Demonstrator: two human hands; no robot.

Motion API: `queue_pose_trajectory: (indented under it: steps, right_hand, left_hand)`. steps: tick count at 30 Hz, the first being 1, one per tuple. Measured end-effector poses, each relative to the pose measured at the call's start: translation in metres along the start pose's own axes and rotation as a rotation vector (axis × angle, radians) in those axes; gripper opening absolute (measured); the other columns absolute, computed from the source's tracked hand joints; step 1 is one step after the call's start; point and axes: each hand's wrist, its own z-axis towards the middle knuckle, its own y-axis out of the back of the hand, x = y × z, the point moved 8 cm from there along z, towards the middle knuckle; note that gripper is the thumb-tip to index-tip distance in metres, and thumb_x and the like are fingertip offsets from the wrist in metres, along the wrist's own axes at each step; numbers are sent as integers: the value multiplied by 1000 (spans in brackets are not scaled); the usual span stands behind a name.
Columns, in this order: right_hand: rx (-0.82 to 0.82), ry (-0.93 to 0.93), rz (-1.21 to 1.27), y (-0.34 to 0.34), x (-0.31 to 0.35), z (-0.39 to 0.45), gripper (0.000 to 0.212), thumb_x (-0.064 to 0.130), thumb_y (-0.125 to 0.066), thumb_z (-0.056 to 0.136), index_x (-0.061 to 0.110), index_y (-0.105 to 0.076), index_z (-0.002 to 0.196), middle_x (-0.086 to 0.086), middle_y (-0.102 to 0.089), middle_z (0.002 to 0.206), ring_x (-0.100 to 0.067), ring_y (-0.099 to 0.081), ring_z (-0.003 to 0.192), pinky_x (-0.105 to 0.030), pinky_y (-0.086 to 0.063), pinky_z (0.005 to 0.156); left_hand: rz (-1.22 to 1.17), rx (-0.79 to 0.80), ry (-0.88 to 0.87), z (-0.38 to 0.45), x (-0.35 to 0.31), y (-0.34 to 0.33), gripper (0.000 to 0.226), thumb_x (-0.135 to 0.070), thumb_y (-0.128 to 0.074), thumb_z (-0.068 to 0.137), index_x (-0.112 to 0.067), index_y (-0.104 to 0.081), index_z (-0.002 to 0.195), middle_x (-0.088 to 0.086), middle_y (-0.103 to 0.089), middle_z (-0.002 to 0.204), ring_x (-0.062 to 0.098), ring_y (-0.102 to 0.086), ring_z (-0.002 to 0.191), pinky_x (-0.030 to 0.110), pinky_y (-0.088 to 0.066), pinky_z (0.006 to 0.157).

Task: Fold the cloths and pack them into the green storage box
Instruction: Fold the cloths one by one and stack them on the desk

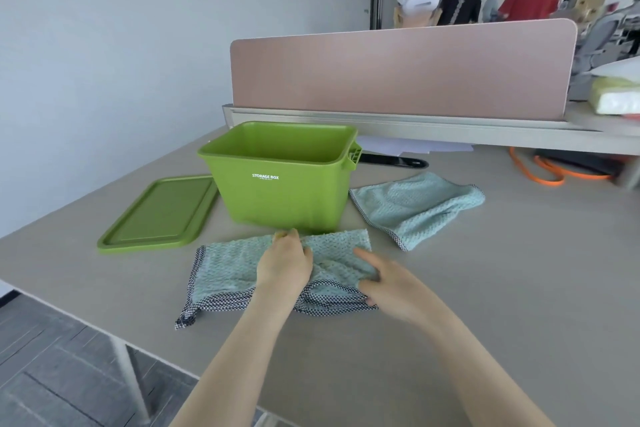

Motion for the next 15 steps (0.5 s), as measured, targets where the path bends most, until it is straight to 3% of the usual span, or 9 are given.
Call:
queue_pose_trajectory:
  steps: [2,5,7,10,12,15]
  right_hand:
    - [-2,38,-94,-1,2,1,58,25,-49,87,41,-32,140,18,-48,65,-4,-52,54,-19,-39,56]
    - [-96,118,-148,6,13,-3,53,35,-50,90,36,-36,141,21,-50,88,-9,-57,82,-18,-39,71]
    - [-321,130,-178,26,18,-8,43,30,-46,93,33,-44,136,8,-50,99,-20,-57,95,-28,-42,76]
    - [-591,183,-168,53,21,-17,36,18,-44,93,27,-54,127,1,-47,120,-21,-57,87,-31,-45,75]
    - [-551,274,-166,51,21,-14,38,11,-44,92,22,-54,127,2,-43,132,-17,-54,94,-29,-43,80]
    - [-324,302,-269,22,12,4,43,13,-41,94,22,-47,135,5,-35,148,-18,-34,134,-34,-27,110]
  left_hand:
    - [46,-106,-19,-7,-8,13,36,-18,-35,97,-6,-40,131,13,-37,137,32,-56,105,37,-42,71]
    - [45,-264,-195,-19,-40,23,43,-15,-38,96,-10,-35,139,10,-29,146,29,-47,119,37,-40,89]
    - [13,-186,-301,-23,-61,7,46,-18,-36,97,-11,-32,142,9,-20,154,29,-34,133,41,-33,103]
    - [118,70,-291,-23,-61,-38,55,-41,-28,98,-20,-18,148,5,-8,159,25,-7,146,48,-12,114]
    - [186,170,-251,-23,-48,-59,68,-59,-27,91,-28,-10,149,2,-2,160,26,2,147,53,-3,115]
    - [187,210,-236,-23,-41,-65,80,-69,-34,81,-35,-7,148,-1,4,160,28,5,147,57,2,113]
